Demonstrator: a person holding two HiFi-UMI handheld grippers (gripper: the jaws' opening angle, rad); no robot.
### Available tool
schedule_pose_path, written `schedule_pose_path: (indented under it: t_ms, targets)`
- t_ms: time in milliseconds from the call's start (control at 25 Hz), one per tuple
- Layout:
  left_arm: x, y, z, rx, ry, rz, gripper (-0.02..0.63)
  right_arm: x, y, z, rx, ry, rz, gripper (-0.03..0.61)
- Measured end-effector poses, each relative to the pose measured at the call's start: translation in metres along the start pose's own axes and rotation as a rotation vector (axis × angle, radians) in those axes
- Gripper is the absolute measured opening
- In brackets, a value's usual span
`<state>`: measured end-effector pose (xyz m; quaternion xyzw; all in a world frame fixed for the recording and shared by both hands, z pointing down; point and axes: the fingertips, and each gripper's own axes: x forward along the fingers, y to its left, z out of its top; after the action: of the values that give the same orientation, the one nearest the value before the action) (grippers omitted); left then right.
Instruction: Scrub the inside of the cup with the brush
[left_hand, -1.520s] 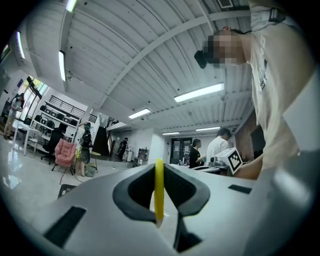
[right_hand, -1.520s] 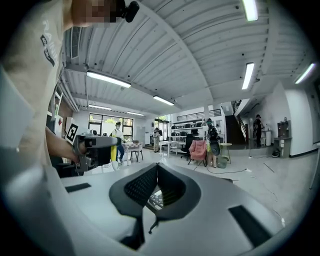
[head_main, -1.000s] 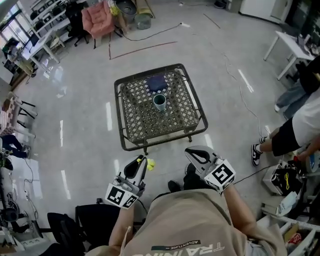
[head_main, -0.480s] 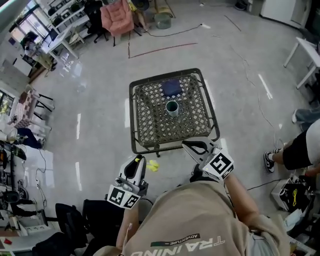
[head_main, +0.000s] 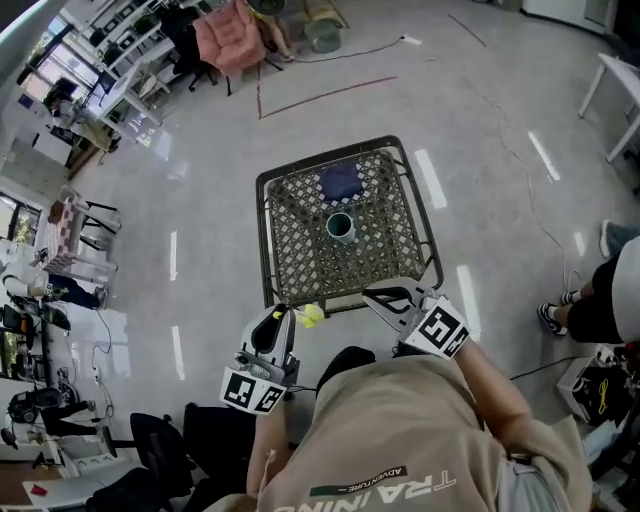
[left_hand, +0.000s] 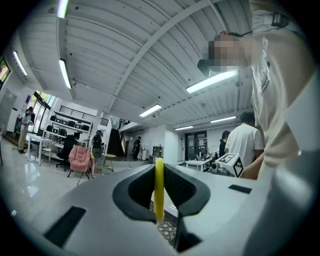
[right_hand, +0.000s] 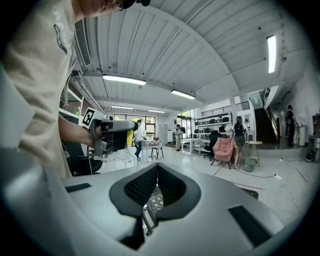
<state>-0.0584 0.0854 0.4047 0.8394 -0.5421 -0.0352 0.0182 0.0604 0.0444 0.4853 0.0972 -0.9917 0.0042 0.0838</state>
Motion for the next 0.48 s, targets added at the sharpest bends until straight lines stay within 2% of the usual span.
schedule_pose_path:
  t_ms: [240,480]
  targets:
    - [0.011,0.015,0.015,0.007,0.016,-0.017,0.055,-0.003,-0.027,-0.001,0.037,-0.023,-0.054,0.017]
    - [0.022,0.040,-0.003,-0.037,0.010,-0.051,0.055,0.017,-0.042,-0.015,0.095,-0.026,-0.149,0.017]
